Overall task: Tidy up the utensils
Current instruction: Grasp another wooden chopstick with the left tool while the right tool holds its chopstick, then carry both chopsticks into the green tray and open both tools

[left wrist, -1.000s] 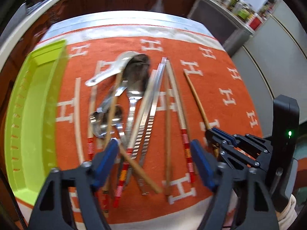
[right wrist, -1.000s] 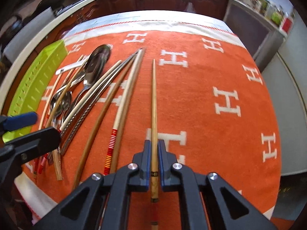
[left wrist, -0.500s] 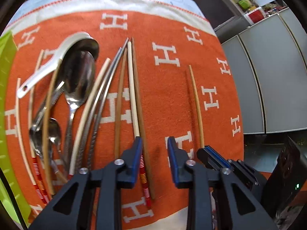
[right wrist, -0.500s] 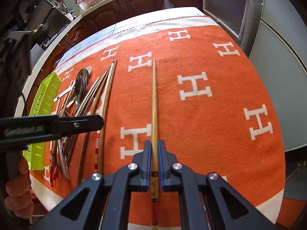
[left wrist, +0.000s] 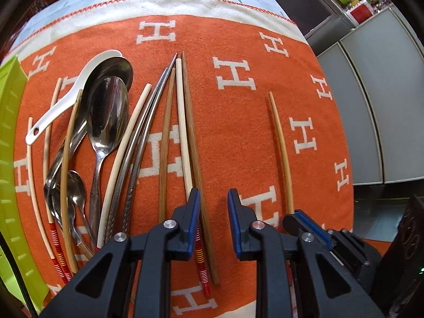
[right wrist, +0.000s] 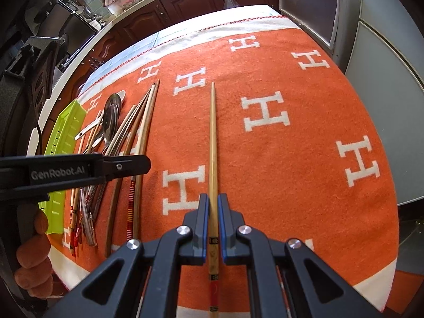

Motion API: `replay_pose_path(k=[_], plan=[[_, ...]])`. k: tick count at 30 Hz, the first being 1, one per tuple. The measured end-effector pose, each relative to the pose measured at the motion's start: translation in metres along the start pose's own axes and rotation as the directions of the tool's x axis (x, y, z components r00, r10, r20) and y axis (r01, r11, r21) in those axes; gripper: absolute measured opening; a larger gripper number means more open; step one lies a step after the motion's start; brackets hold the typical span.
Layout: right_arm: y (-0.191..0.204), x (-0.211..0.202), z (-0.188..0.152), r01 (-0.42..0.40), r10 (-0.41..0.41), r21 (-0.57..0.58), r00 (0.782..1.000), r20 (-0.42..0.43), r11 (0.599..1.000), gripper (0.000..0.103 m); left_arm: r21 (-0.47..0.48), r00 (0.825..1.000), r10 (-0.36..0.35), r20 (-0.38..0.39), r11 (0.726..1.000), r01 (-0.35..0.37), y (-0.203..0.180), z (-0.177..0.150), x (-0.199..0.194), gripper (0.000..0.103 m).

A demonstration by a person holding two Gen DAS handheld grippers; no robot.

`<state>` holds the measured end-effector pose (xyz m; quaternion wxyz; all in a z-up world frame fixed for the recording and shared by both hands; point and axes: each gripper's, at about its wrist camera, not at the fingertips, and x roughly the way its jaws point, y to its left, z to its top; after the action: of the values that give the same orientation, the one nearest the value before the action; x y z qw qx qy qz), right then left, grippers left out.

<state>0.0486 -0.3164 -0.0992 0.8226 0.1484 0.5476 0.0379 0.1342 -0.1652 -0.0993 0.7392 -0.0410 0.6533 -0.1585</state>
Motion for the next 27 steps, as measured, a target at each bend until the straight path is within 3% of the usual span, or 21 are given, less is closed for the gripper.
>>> replay_pose_path(k=[3,4,13,15,18,21,27], plan=[[0.0,-0.003,0.0,0.002,-0.002,-0.003,1.0,0.008,1.0,0.007,0.011,0.999,0.028,-0.025,1.0,-0.027,-0.002,-0.006,0.007,0.019],[0.0,-0.004,0.0,0.001,-0.001,-0.003,1.0,0.01,1.0,0.007,0.017,0.999,0.039,0.013,0.999,-0.039,-0.004,-0.007,0.005,0.019],[0.0,-0.008,-0.001,-0.003,0.003,-0.006,1.0,0.019,1.0,0.007,0.074,0.981,0.155,0.119,0.984,-0.164,-0.024,-0.009,0.011,0.019],[-0.001,-0.01,-0.001,-0.003,0.003,-0.006,1.0,0.023,1.0,0.007,0.094,0.968,0.197,0.156,0.973,-0.213,-0.029,-0.011,0.012,0.009],[-0.002,-0.011,-0.002,-0.004,0.004,-0.001,1.0,0.024,1.0,0.007,0.103,0.967,0.185,0.177,0.973,-0.205,-0.028,-0.013,0.011,0.005],[-0.002,-0.011,-0.003,-0.005,0.005,0.001,1.0,0.02,1.0,0.007,0.103,0.977,0.145,0.155,0.981,-0.162,-0.023,-0.017,0.006,0.004],[0.004,-0.015,-0.004,-0.016,0.016,-0.011,1.0,0.02,1.0,0.007,0.149,0.978,0.076,0.194,0.983,-0.106,-0.02,-0.037,-0.035,0.004]])
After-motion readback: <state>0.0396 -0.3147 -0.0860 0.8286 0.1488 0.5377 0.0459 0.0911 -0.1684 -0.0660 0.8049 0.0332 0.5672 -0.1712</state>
